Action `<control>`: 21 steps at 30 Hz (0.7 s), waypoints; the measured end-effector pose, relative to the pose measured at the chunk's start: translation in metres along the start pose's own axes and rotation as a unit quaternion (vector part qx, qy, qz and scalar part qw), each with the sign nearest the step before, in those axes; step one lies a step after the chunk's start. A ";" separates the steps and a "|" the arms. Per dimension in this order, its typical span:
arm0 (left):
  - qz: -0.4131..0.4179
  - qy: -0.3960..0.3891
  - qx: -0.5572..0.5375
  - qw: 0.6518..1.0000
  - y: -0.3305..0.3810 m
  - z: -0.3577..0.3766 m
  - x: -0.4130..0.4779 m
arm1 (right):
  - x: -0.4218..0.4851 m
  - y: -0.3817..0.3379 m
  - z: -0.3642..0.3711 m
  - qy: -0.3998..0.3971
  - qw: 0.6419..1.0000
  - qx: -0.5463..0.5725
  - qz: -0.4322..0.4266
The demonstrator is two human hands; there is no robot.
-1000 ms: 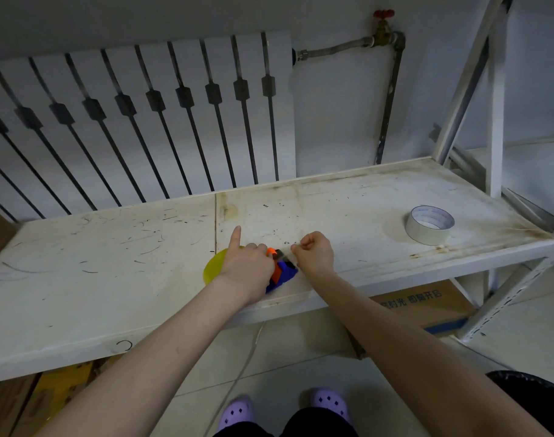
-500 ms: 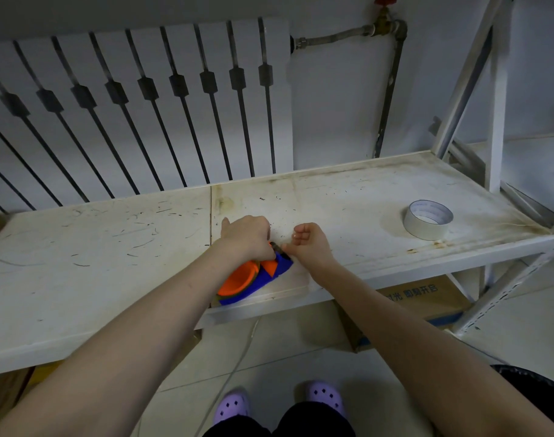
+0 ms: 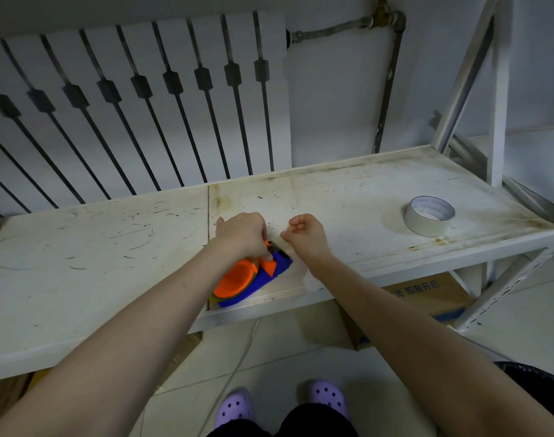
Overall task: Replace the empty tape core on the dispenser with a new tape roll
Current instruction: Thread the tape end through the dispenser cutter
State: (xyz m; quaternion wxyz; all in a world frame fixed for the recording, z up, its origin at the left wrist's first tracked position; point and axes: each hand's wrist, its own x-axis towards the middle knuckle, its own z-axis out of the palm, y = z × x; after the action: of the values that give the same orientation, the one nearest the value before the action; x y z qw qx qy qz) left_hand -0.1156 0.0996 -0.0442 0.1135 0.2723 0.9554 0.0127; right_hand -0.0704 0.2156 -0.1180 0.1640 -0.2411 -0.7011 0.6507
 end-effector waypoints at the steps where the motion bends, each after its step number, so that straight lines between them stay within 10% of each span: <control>1: -0.002 -0.002 -0.001 1.000 0.000 0.000 0.000 | 0.001 0.001 0.001 0.002 1.000 -0.002 0.003; 21: -0.037 -0.032 0.006 0.999 0.006 -0.006 0.007 | 0.012 0.007 0.017 0.052 0.989 -0.132 -0.048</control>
State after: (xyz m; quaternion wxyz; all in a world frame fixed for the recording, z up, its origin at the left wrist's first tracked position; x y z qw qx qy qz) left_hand -0.1197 0.1084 -0.0392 0.1426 0.2377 0.9608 -0.0059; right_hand -0.0884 0.2083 -0.1279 0.1980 -0.2605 -0.7820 0.5304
